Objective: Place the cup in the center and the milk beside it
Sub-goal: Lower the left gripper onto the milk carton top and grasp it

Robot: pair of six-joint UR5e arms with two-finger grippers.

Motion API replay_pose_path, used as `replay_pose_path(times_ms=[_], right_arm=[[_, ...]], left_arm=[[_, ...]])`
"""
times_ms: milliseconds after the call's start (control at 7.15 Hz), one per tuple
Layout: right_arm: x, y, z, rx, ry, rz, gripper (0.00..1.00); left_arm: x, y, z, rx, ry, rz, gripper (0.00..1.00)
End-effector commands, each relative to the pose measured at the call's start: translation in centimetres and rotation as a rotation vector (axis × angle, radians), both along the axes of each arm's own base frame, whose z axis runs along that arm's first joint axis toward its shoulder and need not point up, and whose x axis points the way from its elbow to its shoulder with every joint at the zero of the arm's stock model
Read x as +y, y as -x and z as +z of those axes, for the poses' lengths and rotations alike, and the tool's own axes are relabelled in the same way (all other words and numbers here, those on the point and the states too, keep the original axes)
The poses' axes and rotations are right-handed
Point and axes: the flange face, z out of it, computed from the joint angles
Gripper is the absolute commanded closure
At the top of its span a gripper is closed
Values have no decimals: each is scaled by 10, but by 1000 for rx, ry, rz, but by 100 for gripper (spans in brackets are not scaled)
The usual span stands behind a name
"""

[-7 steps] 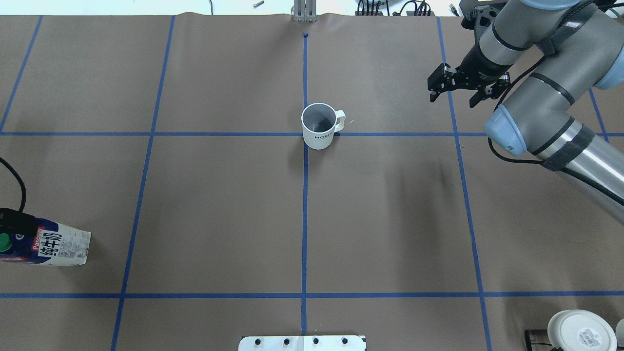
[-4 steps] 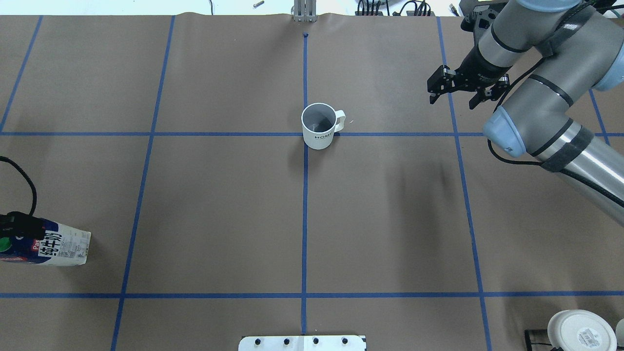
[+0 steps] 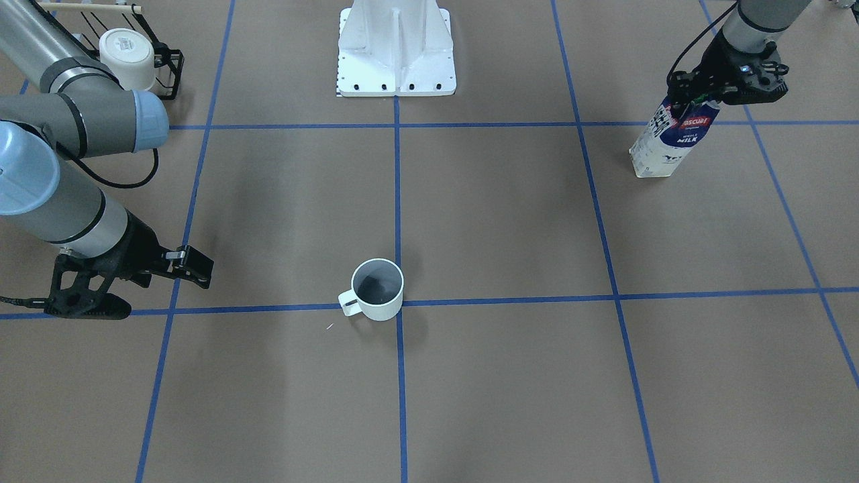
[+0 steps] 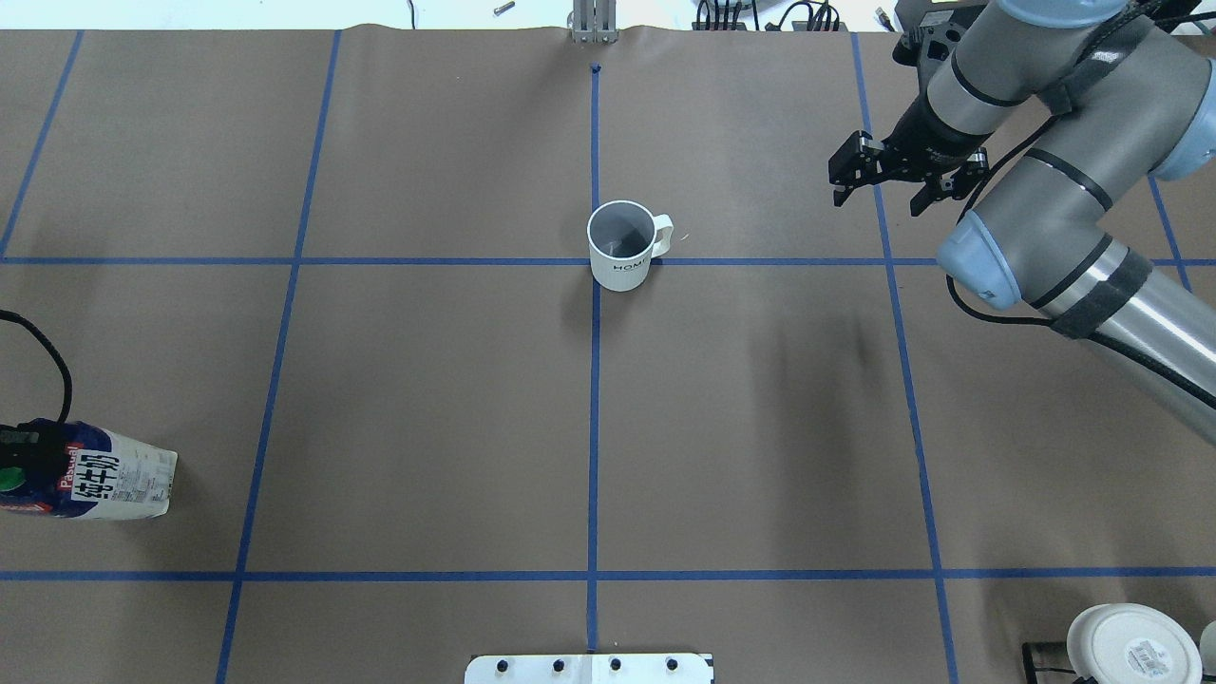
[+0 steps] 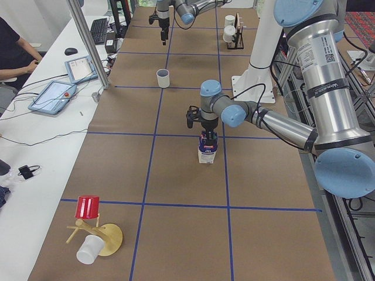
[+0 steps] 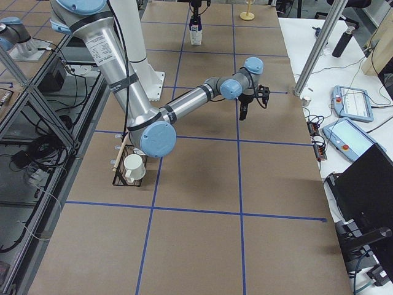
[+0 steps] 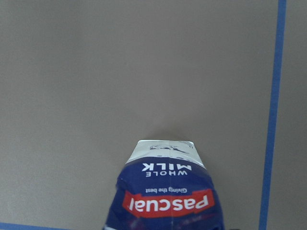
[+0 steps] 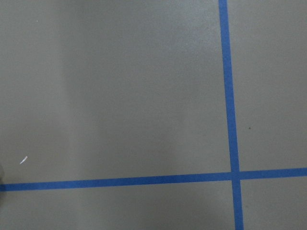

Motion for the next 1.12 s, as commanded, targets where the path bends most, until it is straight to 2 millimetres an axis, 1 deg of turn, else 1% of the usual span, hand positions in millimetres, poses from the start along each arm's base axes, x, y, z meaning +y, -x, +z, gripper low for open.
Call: replay_pose_path(times_ms=[0,140,280,420,559,699,839,979], right_arm=[[2,0,-4,-6,-3,1,0],[2,0,-4,-6,-3,1,0],[2,0,-2,-3,-3,-2,0],[2,0,-2,-4,-4,-2,0],[2,0,-3,-5,-5,-2,0],[2,0,-4,-6,-5,-1,0],[2,0,-2,-4,-2,0,0],[2,0,-2,-4,-3,-1,0]], left_arm=[[-1,8,-9,19,-11,-7,100],[-4,17,-17,30,-19,-31,100],[-8,22,-26,67,-9,-35,100],[-13,26,-30,89,-1,-44,100],[-26,16,-43,97,-6,-44,100],[-52,-3,-75,82,12,-48,100],[-83,-26,-115,56,33,-53,100],[-117,-52,-167,44,43,-55,100]])
